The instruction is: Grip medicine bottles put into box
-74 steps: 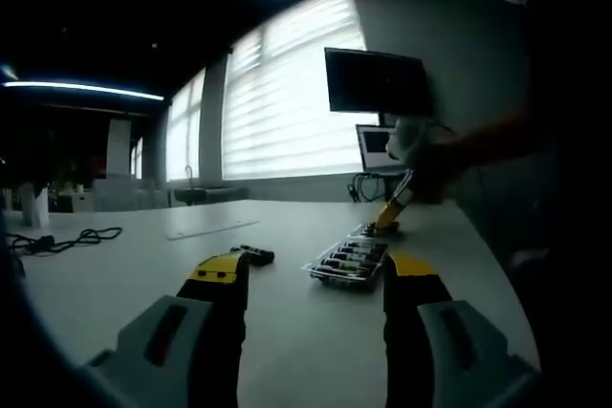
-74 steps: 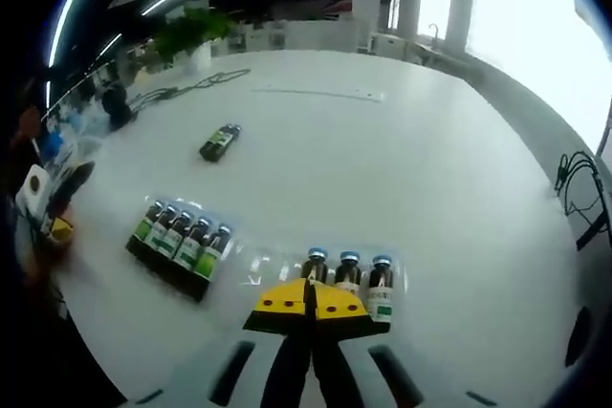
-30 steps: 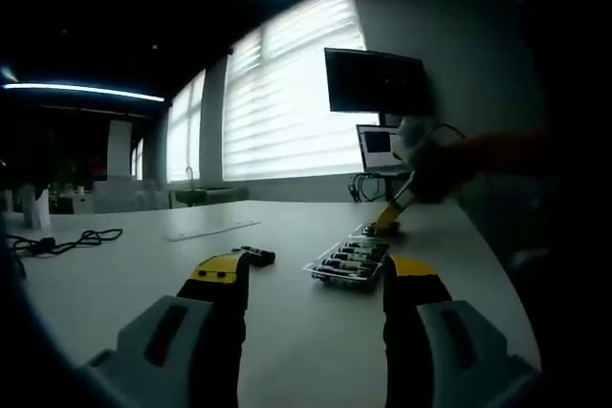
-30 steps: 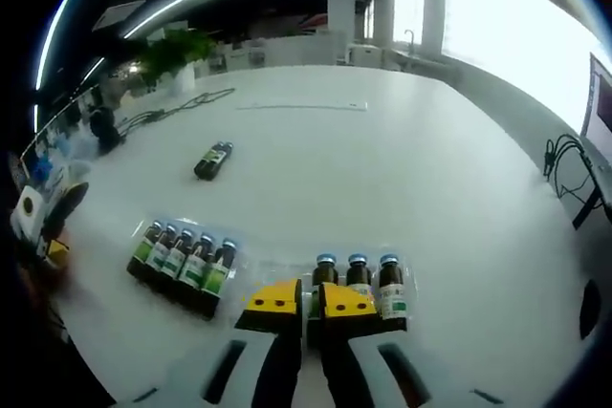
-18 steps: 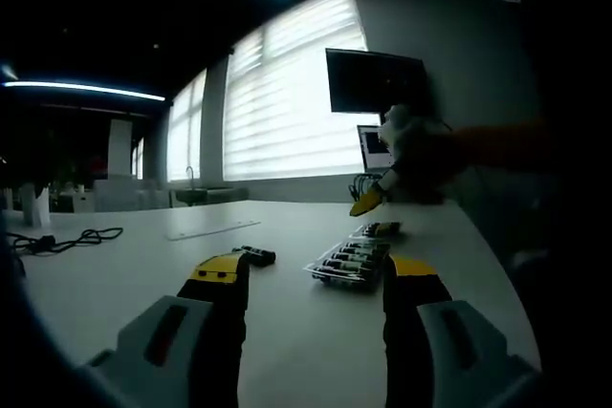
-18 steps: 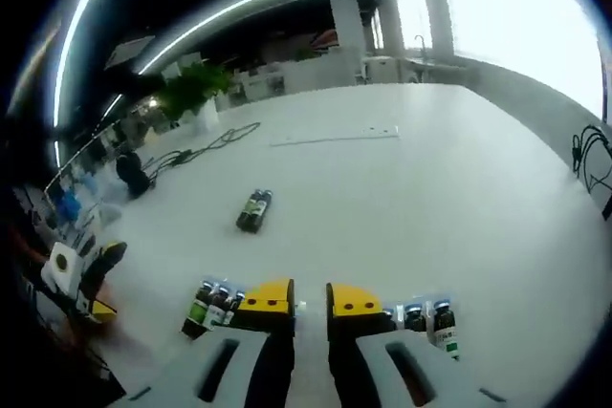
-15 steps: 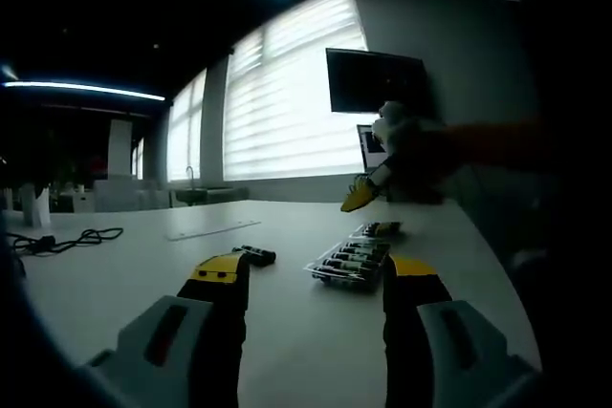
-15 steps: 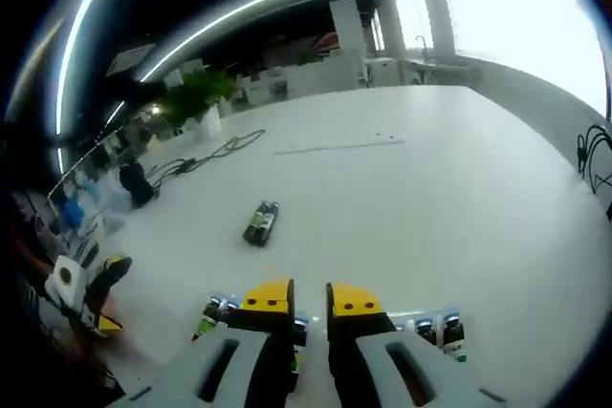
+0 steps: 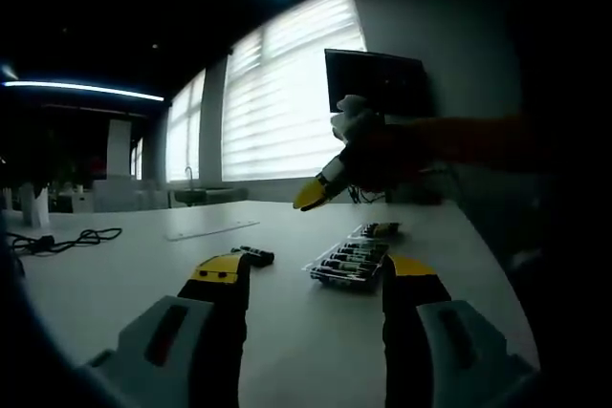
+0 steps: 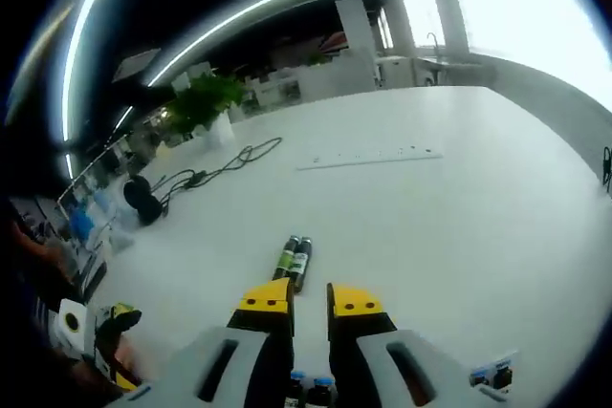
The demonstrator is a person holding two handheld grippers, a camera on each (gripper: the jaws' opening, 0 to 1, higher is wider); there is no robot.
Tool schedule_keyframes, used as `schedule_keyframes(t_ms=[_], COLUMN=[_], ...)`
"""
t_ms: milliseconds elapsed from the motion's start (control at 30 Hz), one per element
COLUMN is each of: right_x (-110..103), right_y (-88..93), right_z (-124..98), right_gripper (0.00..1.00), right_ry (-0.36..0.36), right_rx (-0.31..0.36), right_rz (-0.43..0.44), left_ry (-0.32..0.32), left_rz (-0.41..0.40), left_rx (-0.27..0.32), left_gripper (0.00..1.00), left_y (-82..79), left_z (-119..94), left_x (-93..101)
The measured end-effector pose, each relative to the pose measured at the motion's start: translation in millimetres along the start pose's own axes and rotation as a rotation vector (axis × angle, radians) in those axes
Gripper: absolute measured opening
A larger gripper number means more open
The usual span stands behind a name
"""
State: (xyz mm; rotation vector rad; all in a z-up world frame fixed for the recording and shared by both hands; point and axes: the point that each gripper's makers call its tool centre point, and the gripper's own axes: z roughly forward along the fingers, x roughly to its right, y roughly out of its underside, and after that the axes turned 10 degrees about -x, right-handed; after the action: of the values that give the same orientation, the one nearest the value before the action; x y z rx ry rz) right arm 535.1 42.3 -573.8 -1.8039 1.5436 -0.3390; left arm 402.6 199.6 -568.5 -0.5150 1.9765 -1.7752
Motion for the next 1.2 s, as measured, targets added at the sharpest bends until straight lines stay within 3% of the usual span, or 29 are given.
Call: schedule_keyframes(t_ms=[233, 1200], right_x=[-11, -10], right_y=[-15.9, -1.9], right_z=[23, 84], right_gripper=[0.09, 0.07], right_ry=[-0.010, 0.012], right_rx=[-0.027, -0.143], right_rz=[-0.036, -0.067], left_ry=[0.003, -0.003], left_rz=[0.010, -0.011], left_rx=[-0.008, 0.001], left_gripper=[0.48, 0.48], left_y=[1.4, 0.4], left_z=[1, 0], left_x=[1.6, -2.1])
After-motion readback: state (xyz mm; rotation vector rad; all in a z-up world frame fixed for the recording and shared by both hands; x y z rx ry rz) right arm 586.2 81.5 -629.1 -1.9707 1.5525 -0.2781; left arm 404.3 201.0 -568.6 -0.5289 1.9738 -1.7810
